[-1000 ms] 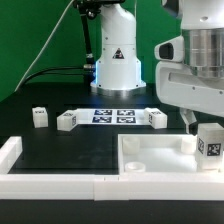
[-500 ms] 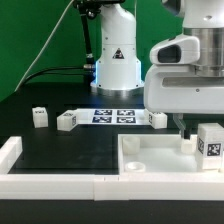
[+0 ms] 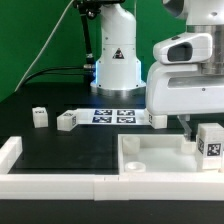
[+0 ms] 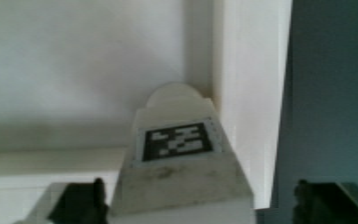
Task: Assemble one leg
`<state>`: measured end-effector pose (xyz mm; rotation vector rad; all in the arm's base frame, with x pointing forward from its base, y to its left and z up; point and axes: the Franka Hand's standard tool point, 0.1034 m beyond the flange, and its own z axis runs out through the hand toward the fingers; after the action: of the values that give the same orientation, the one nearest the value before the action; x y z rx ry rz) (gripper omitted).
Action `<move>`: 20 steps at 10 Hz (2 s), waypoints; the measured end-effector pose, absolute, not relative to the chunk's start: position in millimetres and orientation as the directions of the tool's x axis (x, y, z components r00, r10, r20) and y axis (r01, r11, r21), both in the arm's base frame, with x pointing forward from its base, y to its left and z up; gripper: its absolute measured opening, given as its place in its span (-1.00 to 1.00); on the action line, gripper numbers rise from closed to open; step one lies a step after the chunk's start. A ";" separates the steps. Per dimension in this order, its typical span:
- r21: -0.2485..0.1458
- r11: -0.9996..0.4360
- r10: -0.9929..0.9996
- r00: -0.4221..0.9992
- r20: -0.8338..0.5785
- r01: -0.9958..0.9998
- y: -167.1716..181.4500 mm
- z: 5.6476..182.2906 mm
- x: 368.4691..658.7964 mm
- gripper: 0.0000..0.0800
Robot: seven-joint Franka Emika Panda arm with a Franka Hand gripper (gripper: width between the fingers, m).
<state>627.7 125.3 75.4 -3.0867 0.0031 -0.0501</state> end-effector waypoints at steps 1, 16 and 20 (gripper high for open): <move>-0.054 -0.999 -0.003 0.999 0.032 -0.001 124.9 75.1 627.6 0.12; -0.056 -0.111 -0.991 0.115 -0.068 -0.992 126.5 71.4 625.3 -0.27; -0.058 -0.079 -0.993 0.083 -0.082 -0.995 127.2 71.2 625.7 -0.05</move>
Offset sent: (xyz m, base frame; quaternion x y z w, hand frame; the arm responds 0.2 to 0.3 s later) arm 0.0000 0.0000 0.0000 0.0000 0.0000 0.0899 0.9960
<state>625.7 127.2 71.2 -2.2374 2.0627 0.0317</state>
